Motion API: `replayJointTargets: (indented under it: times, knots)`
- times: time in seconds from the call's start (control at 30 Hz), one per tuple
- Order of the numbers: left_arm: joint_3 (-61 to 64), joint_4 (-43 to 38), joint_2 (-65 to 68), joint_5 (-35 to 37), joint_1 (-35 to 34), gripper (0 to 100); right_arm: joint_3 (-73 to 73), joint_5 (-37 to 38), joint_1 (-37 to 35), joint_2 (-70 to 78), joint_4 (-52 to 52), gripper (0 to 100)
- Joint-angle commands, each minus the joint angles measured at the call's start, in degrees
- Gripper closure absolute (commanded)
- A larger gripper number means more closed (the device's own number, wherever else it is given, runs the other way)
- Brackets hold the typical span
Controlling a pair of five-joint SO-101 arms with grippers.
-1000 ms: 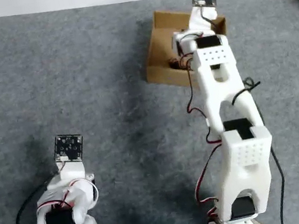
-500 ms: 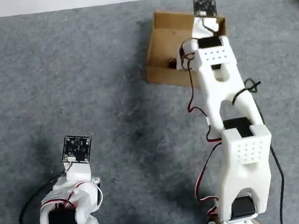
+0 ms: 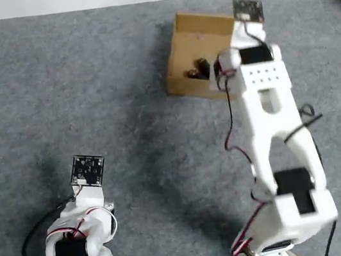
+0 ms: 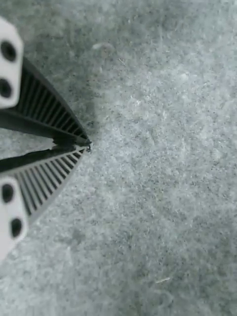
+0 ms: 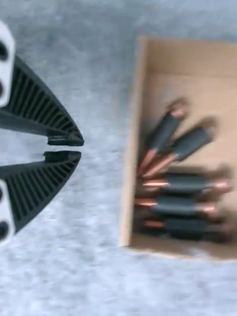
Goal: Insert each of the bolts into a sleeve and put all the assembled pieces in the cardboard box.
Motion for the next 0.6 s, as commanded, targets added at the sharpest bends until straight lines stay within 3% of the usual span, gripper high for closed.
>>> replayJointTargets:
  times: [0.0, 0.3, 0.57]
  knots:
    - [1.0, 0.4, -0.2, -0.3, 1.1, 99, 9.0, -0.7, 0.0, -11.6, -0.5, 99.4]
    - [1.0, 0.4, -0.2, -0.3, 1.1, 99, 38.9, 3.7, 0.3, -32.1, -11.6, 99.4]
    - [1.0, 0.4, -0.2, -0.3, 1.1, 99, 58.2, 3.8, 0.3, -53.8, -12.2, 99.4]
